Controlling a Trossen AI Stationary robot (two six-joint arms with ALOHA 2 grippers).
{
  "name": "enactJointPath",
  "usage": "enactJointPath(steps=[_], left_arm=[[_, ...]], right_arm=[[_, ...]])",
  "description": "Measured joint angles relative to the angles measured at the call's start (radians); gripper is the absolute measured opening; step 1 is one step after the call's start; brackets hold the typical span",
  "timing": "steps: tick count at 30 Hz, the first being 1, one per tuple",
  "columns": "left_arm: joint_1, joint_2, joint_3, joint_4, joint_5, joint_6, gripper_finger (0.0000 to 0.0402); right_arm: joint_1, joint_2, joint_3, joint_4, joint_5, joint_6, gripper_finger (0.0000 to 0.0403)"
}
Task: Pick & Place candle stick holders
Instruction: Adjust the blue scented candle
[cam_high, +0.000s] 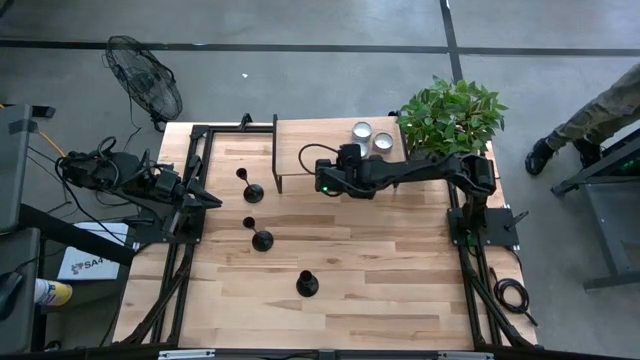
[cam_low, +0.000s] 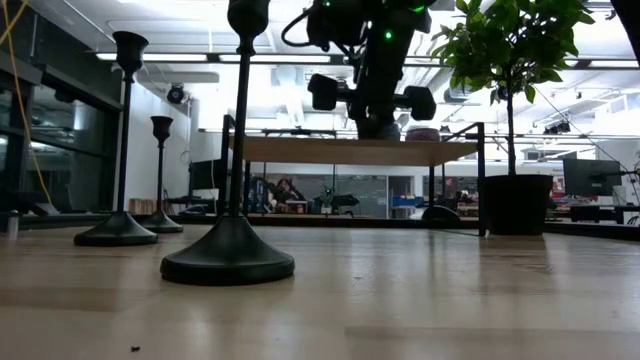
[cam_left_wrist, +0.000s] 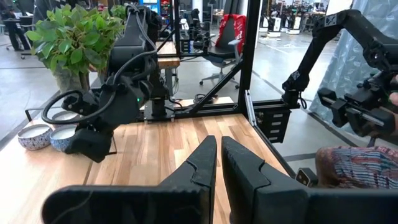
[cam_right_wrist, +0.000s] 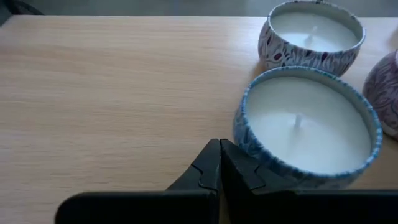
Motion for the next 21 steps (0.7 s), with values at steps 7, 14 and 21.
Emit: enactJointPath(steps=[7,14,21], left_arm=[[0.000,0.000,0.000,0.000,0.000,0.000,0.0026],[0.000,0.000,0.000,0.000,0.000,0.000,0.0026],[0.000,0.000,0.000,0.000,0.000,0.000,0.0026]], right_arm=[[-0.003,0.000,-0.005,-0.021,0.030,0.016,0.0000],[-0.003,-0.004,-0.006,-0.091,0.049,0.060,0.0000],[-0.003,-0.005,-0.005,-0.099,0.051,0.063,0.0000]])
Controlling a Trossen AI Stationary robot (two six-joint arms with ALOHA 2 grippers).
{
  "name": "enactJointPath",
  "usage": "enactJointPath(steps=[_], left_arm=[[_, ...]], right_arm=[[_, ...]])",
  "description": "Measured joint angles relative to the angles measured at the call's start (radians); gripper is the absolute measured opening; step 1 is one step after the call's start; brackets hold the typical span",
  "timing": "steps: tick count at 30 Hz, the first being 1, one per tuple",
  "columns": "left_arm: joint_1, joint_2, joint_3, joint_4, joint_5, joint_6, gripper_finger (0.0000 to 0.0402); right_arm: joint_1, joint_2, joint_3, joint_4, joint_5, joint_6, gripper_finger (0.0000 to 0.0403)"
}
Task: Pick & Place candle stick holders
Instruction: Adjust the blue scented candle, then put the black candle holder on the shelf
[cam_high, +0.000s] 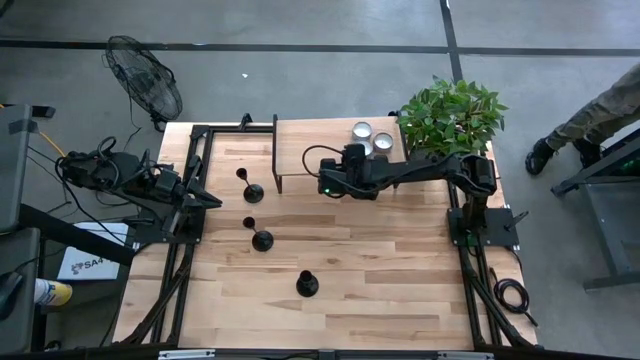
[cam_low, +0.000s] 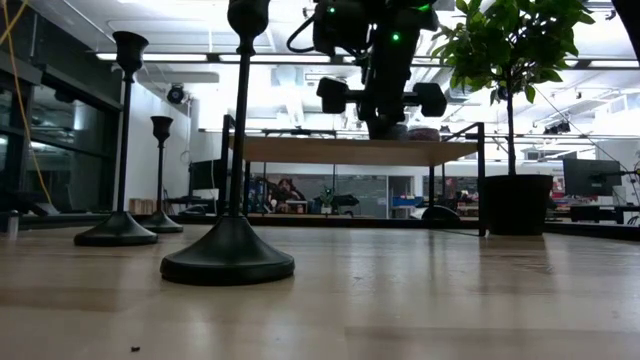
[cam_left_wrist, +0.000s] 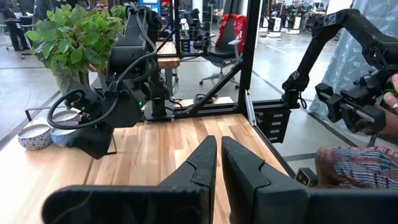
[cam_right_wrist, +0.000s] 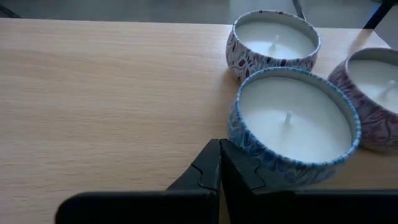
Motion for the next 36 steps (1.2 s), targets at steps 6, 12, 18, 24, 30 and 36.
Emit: enactJointPath(steps=[6,12,18,24,30,36], left_arm=[[0.000,0.000,0.000,0.000,0.000,0.000,0.0026],[0.000,0.000,0.000,0.000,0.000,0.000,0.0026],[0.000,0.000,0.000,0.000,0.000,0.000,0.0026],[0.000,0.000,0.000,0.000,0.000,0.000,0.0026],[0.000,0.000,0.000,0.000,0.000,0.000,0.0026],[0.000,0.000,0.000,0.000,0.000,0.000,0.0026]], right_arm=[[0.031,-0.017,0.035,-0.008,0.016,-0.033,0.0000],[0.135,-0.071,0.057,-0.075,0.003,-0.082,0.0000],[0.294,-0.119,0.057,-0.136,0.007,-0.090,0.0000],[0.445,-0.133,0.057,-0.176,0.019,-0.089,0.0000],[0.550,-0.132,0.043,-0.163,-0.022,-0.037,0.0000],[0.625,-0.129,-0.015,-0.120,-0.018,-0.029,0.0000]])
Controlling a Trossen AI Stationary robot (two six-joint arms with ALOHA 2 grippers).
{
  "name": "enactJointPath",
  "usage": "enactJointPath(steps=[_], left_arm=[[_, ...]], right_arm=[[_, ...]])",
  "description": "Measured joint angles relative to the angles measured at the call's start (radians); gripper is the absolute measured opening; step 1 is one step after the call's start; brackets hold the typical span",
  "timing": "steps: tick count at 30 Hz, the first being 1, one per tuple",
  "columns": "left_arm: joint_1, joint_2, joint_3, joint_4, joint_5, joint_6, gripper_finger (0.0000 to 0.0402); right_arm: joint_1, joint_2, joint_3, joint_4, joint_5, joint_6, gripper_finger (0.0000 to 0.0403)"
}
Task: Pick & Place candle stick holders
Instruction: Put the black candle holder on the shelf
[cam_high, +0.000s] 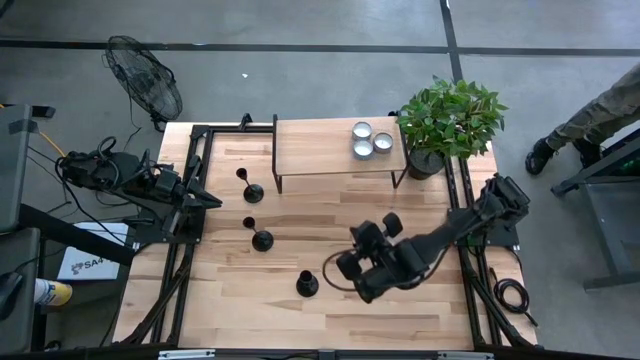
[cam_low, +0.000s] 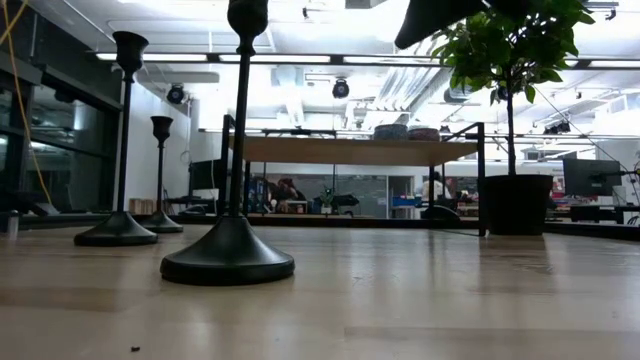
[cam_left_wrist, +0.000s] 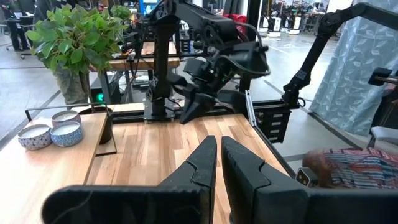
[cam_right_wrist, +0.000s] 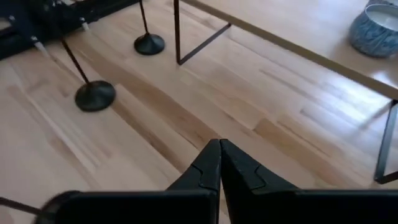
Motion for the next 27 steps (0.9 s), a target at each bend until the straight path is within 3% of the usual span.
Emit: enactJointPath(steps=[9,18,27], left_arm=[[0.000,0.000,0.000,0.000,0.000,0.000,0.0026],[0.000,0.000,0.000,0.000,0.000,0.000,0.0026],[0.000,0.000,0.000,0.000,0.000,0.000,0.0026]], right_arm=[[0.033,0.001,-0.177,0.210,0.047,-0.107,0.0000],[0.006,0.002,-0.392,0.671,-0.144,-0.375,0.0000],[0.004,0.006,-0.456,0.761,-0.217,-0.410,0.0000]])
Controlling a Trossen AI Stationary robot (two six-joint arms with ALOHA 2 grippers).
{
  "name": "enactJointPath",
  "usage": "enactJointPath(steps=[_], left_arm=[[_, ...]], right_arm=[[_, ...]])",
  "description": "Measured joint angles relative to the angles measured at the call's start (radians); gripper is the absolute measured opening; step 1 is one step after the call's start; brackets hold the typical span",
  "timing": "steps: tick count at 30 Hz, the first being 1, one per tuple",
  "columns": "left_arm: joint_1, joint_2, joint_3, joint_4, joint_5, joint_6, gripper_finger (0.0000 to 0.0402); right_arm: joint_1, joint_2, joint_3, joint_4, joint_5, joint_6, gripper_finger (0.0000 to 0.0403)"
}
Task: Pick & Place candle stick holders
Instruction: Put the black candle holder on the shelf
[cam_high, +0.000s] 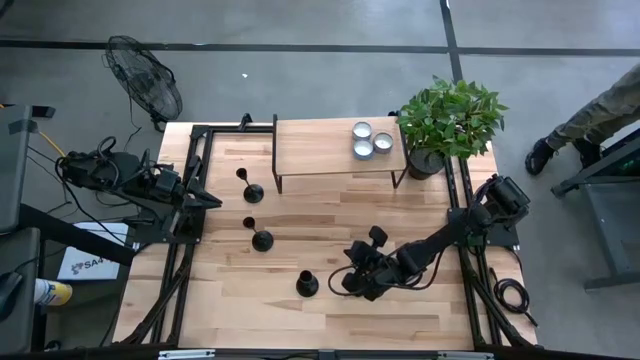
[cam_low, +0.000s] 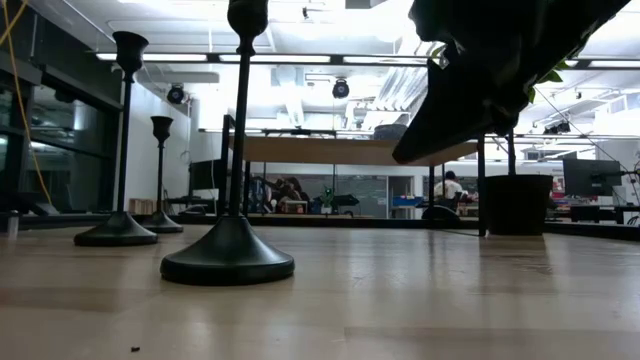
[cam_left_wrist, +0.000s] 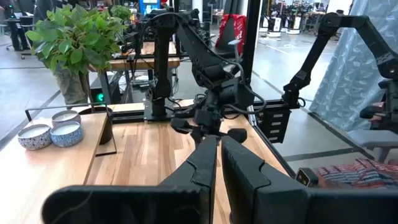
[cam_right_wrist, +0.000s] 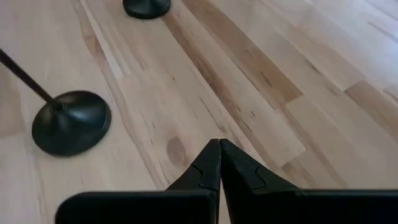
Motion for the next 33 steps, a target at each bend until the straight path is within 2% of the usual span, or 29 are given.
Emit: enactJointPath(steps=[8,13,20,26,33], left_arm=[[0.000,0.000,0.000,0.000,0.000,0.000,0.0026],[0.000,0.000,0.000,0.000,0.000,0.000,0.0026],[0.000,0.000,0.000,0.000,0.000,0.000,0.0026],[0.000,0.000,0.000,0.000,0.000,0.000,0.0026],[0.000,0.000,0.000,0.000,0.000,0.000,0.0026]], right_arm=[[-0.018,0.017,0.004,0.037,0.012,-0.182,0.0000],[-0.063,0.048,0.004,0.096,0.019,-0.429,0.0000],[-0.145,0.106,0.004,0.248,-0.042,-0.745,0.0009],[-0.201,0.106,0.004,0.272,-0.066,-0.787,0.0064],[-0.191,0.106,0.004,0.285,-0.267,-0.821,0.0141]])
